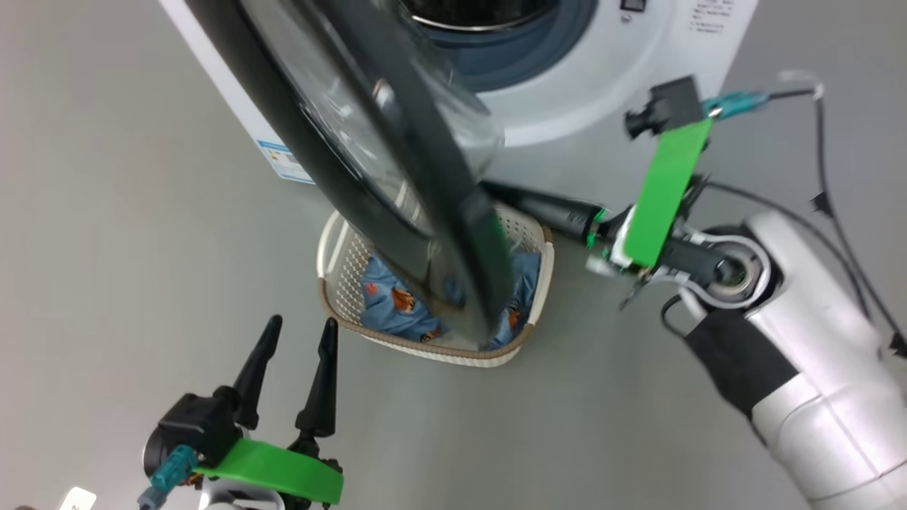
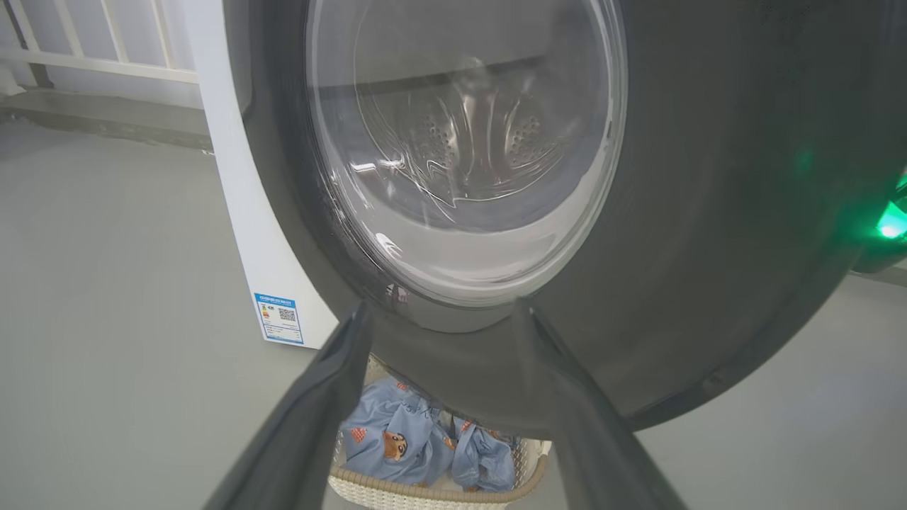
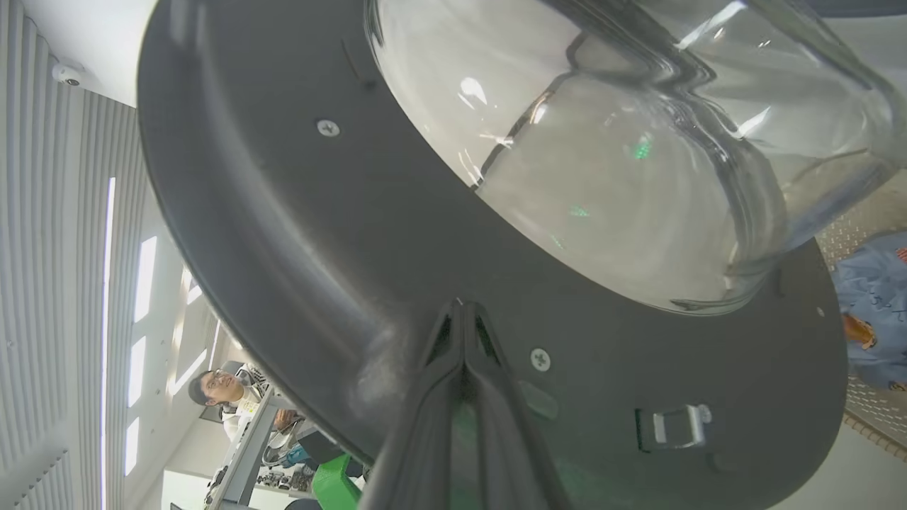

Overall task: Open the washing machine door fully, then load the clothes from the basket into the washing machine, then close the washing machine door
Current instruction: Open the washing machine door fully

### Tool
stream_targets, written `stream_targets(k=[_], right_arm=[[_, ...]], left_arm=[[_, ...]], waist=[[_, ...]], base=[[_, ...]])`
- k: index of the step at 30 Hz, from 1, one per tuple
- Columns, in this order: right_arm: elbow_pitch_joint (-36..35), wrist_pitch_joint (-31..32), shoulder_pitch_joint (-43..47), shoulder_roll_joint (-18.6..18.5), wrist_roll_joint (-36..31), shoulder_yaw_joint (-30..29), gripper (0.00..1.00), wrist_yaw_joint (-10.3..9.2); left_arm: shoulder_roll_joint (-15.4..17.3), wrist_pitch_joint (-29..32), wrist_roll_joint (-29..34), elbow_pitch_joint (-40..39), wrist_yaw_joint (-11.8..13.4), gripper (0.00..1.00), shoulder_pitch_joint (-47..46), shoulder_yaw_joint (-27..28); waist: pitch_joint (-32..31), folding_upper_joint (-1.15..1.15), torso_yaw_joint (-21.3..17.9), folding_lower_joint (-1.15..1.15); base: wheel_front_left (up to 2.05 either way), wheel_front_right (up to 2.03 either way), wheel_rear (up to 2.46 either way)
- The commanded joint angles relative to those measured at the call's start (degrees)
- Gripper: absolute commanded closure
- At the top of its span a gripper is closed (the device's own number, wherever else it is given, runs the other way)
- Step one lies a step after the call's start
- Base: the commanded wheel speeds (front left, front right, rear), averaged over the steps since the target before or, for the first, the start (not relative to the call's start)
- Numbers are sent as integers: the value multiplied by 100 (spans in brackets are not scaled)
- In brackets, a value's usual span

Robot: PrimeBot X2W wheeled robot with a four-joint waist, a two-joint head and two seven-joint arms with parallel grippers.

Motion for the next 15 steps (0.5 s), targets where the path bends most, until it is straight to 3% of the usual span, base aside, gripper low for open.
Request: stream_targets(k=[1, 15], right_arm=[[-237, 60, 154, 232, 22, 124, 100, 18], [-329, 177, 483, 681, -56, 373, 100, 18]], left_arm=[[106, -36, 49, -98, -9, 0, 19, 172], [138, -36, 88, -118, -9, 0, 139, 195]], waist=[[-134, 0, 139, 0], [-305, 0, 301, 0]], base=[[0, 0, 0], [0, 0, 0]])
